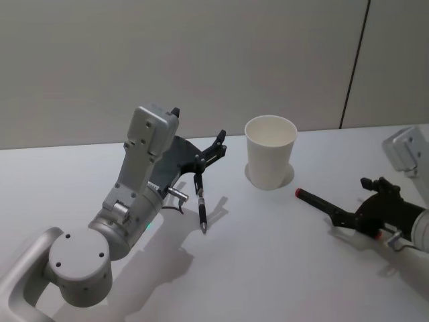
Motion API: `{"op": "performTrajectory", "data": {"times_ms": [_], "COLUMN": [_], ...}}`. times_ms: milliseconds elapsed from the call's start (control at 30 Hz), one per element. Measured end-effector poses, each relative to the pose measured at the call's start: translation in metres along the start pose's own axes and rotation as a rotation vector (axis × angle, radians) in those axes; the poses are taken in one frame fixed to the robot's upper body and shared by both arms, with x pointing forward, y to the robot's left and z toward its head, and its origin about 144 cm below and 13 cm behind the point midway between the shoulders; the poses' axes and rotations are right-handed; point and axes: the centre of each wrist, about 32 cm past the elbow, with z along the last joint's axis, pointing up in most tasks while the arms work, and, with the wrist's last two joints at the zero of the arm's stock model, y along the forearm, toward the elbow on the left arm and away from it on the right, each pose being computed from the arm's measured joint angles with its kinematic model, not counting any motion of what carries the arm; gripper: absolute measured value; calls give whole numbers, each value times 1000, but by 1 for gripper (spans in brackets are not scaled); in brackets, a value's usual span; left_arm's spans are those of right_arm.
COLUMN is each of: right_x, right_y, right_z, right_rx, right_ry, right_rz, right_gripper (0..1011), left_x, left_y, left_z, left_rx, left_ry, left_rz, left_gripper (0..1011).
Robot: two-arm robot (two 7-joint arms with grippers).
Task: Place the pen into the pen holder.
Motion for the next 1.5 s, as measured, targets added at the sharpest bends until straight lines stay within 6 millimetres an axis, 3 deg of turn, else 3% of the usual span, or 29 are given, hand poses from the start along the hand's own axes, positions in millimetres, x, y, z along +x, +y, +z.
{"op": "performTrajectory", "data": {"times_ms": [1500], "right_x": [-4], "right_y": [29], "right_z": [-17], "right_rx": [-19], "right_ry": [117], "right_rz": [53], "right_gripper": [1001], "left_x": [0], "left_y": [0], "left_z": [0], "left_rx": [0], "left_ry": [0], "left_rz": [0], "left_gripper": [1001]}}
